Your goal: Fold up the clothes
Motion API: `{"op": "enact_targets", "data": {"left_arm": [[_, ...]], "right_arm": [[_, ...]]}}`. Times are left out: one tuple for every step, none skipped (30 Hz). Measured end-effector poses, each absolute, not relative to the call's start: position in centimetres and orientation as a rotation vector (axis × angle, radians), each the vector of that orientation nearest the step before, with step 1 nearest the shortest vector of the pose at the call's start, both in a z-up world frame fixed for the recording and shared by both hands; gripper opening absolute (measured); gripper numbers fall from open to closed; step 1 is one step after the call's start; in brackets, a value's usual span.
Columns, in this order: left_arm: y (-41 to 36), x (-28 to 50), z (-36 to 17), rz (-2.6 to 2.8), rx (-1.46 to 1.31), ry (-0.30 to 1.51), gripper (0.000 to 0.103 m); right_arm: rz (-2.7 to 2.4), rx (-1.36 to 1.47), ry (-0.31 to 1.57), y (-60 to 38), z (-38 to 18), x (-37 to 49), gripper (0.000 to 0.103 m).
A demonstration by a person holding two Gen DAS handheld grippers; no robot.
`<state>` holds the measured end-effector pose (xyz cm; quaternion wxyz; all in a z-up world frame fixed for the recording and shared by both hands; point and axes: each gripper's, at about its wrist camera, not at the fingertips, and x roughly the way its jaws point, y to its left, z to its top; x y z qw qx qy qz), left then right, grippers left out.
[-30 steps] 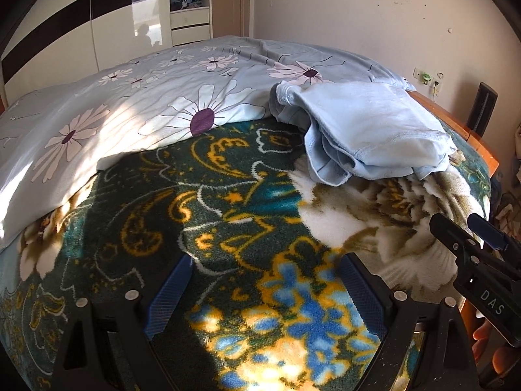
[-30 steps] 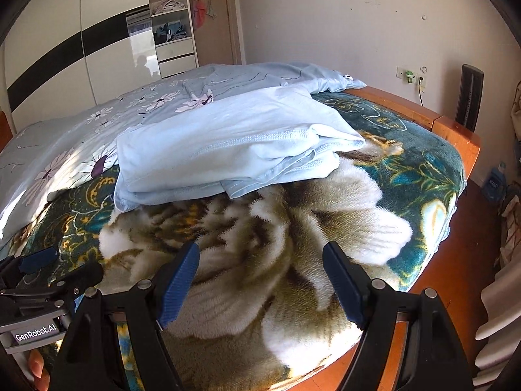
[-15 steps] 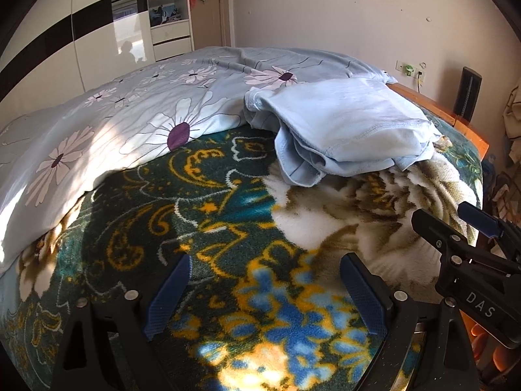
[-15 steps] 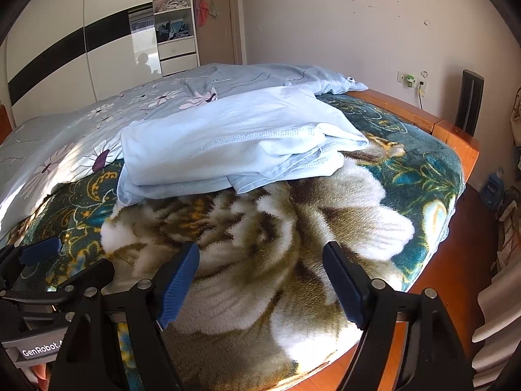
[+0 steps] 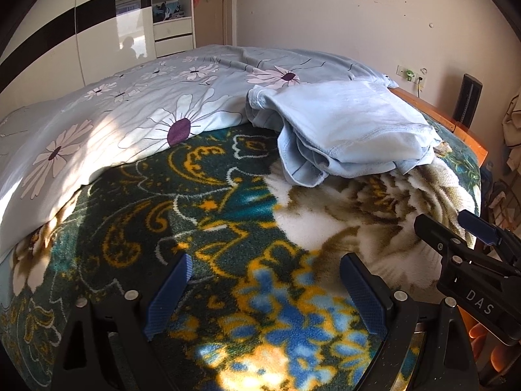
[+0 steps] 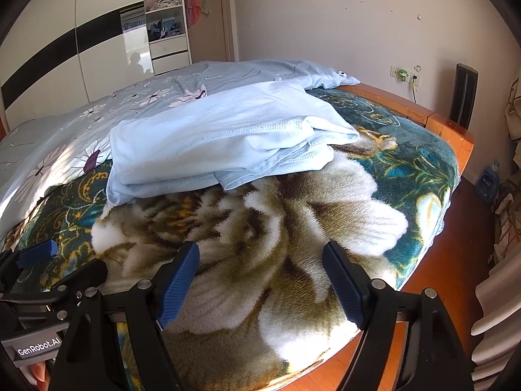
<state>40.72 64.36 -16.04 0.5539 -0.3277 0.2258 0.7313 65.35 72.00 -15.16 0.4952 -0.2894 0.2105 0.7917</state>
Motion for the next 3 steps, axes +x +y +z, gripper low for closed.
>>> {"op": "enact_targets", "data": {"left_arm": [[64.35,40.70,-16.08,1.727,-0.775,0.535,0.094],[64.36,40.71,-16.12,1.728,-0.776,0.538,0.094],[64.34,40.73,-16.16,1.730,-0.776,0.539,0.094]], "right_arm": [[1.919,-0.702,0.510,71.96,-15.18,65.36,0.079],[1.919,-0.703,0.509,71.92,-15.20,65.37,0.079],[1.919,-0.703,0.508,71.87,-15.22,65.38,0.079]]}}
